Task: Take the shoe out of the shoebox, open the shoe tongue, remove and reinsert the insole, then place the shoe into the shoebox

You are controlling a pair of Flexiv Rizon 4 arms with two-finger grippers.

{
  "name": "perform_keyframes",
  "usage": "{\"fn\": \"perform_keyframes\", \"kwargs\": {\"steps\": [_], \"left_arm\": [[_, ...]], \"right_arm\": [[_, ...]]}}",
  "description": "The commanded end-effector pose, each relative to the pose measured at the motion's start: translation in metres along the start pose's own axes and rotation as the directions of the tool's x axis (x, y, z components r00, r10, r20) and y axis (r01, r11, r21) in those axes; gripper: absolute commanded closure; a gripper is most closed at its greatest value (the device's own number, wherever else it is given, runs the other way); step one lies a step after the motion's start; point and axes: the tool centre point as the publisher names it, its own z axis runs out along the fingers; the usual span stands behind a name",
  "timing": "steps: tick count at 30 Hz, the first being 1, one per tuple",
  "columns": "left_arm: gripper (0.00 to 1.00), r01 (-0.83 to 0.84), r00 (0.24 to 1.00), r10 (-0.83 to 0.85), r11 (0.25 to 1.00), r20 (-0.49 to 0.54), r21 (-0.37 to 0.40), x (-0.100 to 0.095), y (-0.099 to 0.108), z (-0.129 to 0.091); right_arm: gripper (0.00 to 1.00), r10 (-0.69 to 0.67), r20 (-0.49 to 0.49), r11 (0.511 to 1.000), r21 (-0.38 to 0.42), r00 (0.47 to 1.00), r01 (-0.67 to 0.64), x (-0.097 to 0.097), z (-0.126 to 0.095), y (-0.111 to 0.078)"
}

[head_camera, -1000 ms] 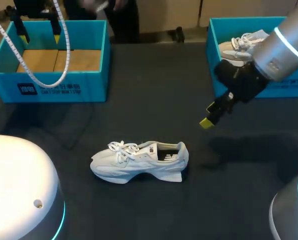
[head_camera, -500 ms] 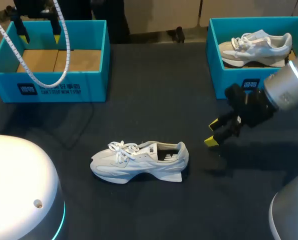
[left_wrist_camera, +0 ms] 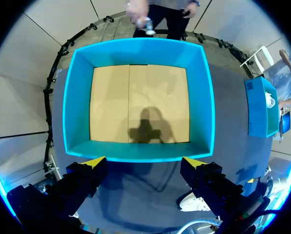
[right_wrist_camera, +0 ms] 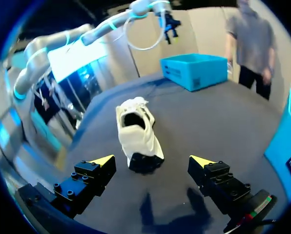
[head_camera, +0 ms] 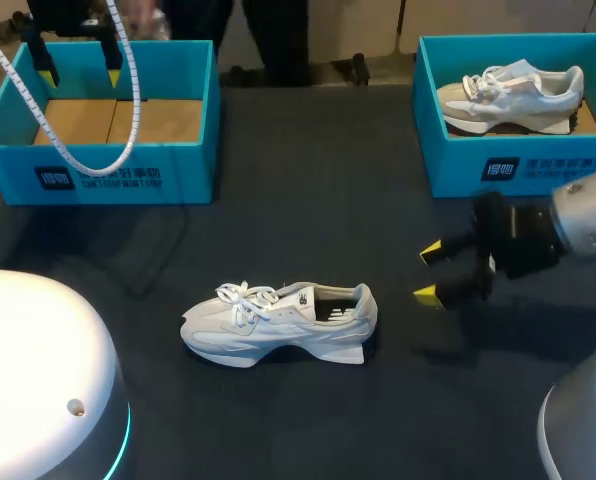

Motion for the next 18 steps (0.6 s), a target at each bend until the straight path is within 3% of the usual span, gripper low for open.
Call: {"fn": "perform_keyframes", "kwargs": {"steps": [1, 12, 18], "left_arm": [[0.00, -0.001, 1.000, 0.001, 1.000, 0.001, -0.001, 0.000, 0.000, 0.000], [0.00, -0.001, 1.000, 0.001, 1.000, 0.001, -0.001, 0.000, 0.000, 0.000], [0.00, -0.001, 1.000, 0.001, 1.000, 0.001, -0.001, 0.000, 0.000, 0.000]], "right_arm": [[0.00, -0.223, 0.095, 0.973, -0.044, 0.970, 0.228, 0.016, 0.003, -0.021], [0.00, -0.223, 0.095, 0.973, -0.044, 0.970, 0.228, 0.016, 0.003, -0.021], [0.00, -0.156, 0.083, 0.978, -0.130, 0.984, 0.166, 0.011, 0.028, -0.042]]}}
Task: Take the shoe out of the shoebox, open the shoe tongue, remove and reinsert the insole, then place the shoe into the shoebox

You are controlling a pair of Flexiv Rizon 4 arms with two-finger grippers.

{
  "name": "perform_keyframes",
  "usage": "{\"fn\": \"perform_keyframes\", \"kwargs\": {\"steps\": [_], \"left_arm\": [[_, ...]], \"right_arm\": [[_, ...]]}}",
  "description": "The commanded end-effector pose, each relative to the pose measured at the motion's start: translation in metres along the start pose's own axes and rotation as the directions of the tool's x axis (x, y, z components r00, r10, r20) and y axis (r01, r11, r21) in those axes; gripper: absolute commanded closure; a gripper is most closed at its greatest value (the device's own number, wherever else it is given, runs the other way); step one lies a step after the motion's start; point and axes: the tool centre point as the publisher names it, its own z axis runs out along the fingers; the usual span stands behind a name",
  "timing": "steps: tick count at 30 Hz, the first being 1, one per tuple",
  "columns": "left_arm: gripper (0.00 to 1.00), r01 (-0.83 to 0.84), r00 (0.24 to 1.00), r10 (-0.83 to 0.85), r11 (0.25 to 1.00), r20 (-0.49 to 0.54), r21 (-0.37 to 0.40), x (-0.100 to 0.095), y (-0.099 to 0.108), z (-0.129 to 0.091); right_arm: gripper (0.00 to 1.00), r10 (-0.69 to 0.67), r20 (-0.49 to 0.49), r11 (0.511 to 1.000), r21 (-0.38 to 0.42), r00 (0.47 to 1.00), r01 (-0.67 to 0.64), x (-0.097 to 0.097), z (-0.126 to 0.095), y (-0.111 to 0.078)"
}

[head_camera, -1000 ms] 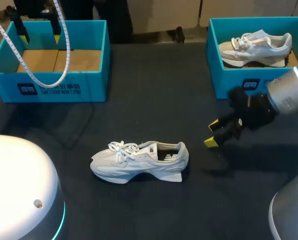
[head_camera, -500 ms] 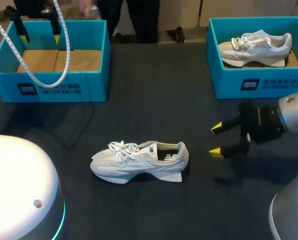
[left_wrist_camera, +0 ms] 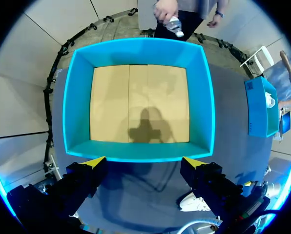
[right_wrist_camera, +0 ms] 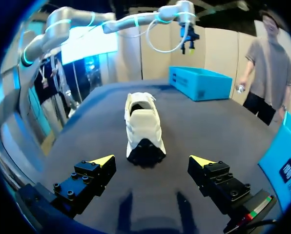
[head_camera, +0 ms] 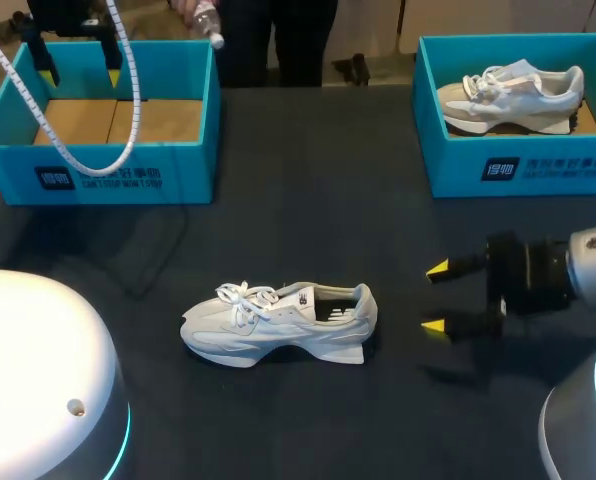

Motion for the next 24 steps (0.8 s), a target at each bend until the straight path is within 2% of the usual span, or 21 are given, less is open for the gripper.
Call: {"fn": "perform_keyframes", "kwargs": {"steps": [1, 7, 17, 24], "left_arm": [[0.00, -0.001, 1.000, 0.001, 1.000, 0.001, -0.001, 0.000, 0.000, 0.000], [0.00, -0.001, 1.000, 0.001, 1.000, 0.001, -0.001, 0.000, 0.000, 0.000], [0.00, -0.001, 1.000, 0.001, 1.000, 0.001, -0.001, 0.000, 0.000, 0.000], [0.00, -0.001, 1.000, 0.001, 1.000, 0.001, -0.001, 0.000, 0.000, 0.000]], "right_arm": [[0.00, -0.008, -0.004, 0.997, -0.082, 1.000, 0.008, -0.002, 0.022, -0.017], [0.00, -0.029, 0.000, 0.986, -0.163, 1.000, 0.029, -0.003, 0.035, -0.025], [0.00, -0.003, -0.012, 0.979, -0.204, 1.000, 0.000, -0.011, 0.057, -0.019], [0.00, 0.037, -0.051, 0.977, -0.209, 0.998, -0.047, -0.009, 0.076, -0.013]]}}
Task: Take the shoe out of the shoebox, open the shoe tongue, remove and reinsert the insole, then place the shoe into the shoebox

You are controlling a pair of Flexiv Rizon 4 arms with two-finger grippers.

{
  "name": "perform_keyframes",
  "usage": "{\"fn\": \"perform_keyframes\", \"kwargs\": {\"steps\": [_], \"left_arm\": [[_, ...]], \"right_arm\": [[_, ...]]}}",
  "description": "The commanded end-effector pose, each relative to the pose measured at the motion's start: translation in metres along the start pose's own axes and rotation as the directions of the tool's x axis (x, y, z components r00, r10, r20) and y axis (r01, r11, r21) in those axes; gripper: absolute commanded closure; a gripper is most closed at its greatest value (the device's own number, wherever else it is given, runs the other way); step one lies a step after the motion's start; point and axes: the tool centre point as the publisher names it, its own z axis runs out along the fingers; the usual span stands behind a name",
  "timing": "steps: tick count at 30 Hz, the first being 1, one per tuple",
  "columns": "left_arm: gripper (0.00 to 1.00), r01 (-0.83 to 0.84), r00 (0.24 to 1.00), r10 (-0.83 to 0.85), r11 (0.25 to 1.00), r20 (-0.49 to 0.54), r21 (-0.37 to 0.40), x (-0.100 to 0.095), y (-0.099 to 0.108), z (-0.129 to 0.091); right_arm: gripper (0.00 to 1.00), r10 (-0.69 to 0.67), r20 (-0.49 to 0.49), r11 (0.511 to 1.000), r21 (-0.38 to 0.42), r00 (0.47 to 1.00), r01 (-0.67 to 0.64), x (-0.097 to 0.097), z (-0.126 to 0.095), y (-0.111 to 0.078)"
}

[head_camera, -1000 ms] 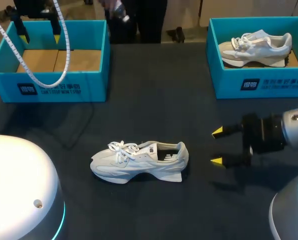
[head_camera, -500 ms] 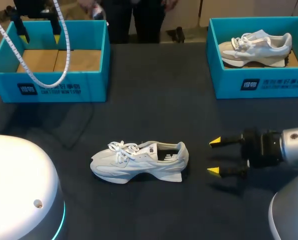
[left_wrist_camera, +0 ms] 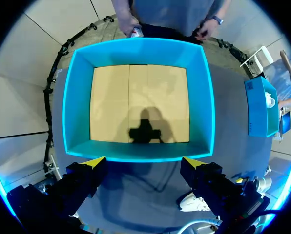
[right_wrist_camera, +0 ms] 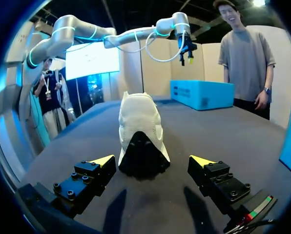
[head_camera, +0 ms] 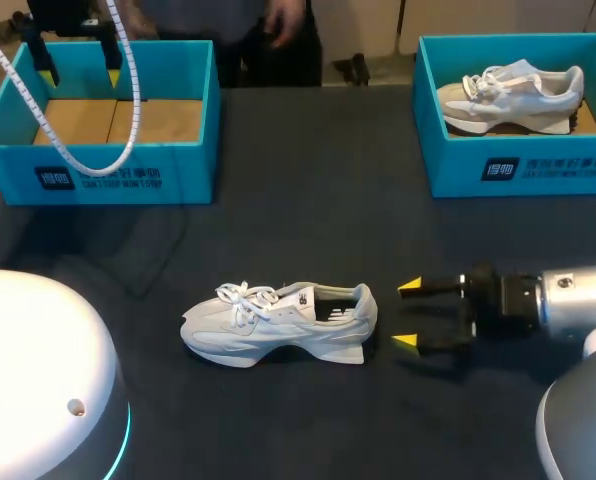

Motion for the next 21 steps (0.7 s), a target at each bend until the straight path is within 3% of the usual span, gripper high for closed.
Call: {"fn": "perform_keyframes", "kwargs": {"steps": [1, 21], "left_arm": [[0.00, 0.000, 1.000, 0.000, 1.000, 0.001, -0.001, 0.000, 0.000, 0.000], [0.00, 0.000, 1.000, 0.000, 1.000, 0.001, -0.001, 0.000, 0.000, 0.000]], "right_arm": [[0.00, 0.016, -0.011, 1.000, 0.009, 1.000, -0.016, -0.006, 0.017, 0.000], [0.00, -0.029, -0.004, 0.999, -0.040, 1.000, 0.029, 0.008, 0.048, 0.005]]}}
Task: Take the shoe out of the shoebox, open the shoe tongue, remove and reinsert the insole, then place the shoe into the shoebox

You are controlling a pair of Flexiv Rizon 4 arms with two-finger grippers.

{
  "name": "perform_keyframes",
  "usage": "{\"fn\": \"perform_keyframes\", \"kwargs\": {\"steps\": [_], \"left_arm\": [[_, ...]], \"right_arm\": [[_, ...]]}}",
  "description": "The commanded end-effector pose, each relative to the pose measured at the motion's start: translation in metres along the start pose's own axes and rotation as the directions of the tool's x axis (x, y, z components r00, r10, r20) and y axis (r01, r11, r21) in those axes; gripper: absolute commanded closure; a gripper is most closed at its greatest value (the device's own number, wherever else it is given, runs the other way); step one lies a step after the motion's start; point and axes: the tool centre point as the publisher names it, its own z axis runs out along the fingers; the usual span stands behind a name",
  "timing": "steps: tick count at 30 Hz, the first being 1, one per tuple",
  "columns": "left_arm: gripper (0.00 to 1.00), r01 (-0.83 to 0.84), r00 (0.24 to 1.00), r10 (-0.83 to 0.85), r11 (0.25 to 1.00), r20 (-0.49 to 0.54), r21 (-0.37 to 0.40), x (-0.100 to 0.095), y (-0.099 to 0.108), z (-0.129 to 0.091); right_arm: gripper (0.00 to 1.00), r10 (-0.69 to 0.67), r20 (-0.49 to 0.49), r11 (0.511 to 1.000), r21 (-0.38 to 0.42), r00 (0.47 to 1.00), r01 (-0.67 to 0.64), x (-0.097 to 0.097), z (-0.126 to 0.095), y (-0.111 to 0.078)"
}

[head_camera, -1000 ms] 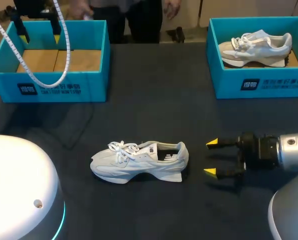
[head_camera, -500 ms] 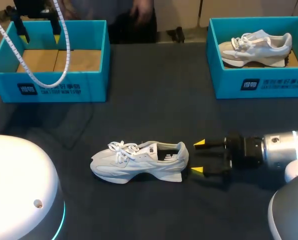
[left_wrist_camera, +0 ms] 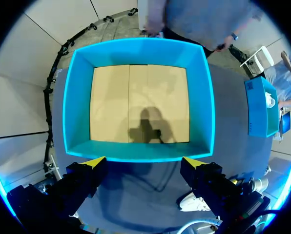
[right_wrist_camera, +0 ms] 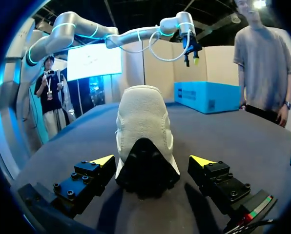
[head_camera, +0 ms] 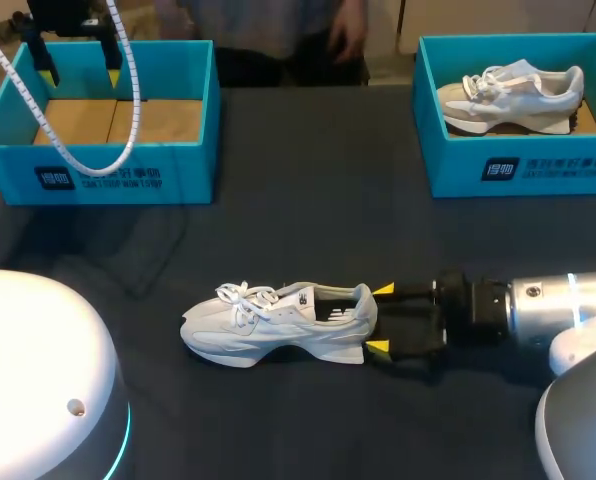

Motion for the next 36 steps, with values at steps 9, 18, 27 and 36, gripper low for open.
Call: {"fn": "perform_keyframes", "kwargs": {"steps": [9, 18, 27, 36], "left_arm": [[0.00, 0.000, 1.000, 0.000, 1.000, 0.001, -0.001, 0.000, 0.000, 0.000], [0.00, 0.000, 1.000, 0.000, 1.000, 0.001, -0.001, 0.000, 0.000, 0.000], [0.00, 0.000, 1.000, 0.000, 1.000, 0.001, -0.001, 0.000, 0.000, 0.000], [0.00, 0.000, 1.000, 0.000, 1.000, 0.001, -0.001, 0.000, 0.000, 0.000]], "right_arm": [[0.00, -0.022, -0.006, 1.000, -0.007, 1.000, 0.022, -0.002, 0.023, 0.004], [0.00, -0.028, -0.015, 1.000, -0.015, 0.999, 0.028, -0.002, 0.035, 0.003], [0.00, -0.026, -0.028, 1.000, -0.006, 0.999, 0.025, -0.002, 0.049, 0.005], [0.00, -0.029, -0.044, 0.999, -0.024, 0.999, 0.028, 0.002, 0.058, 0.006]]}}
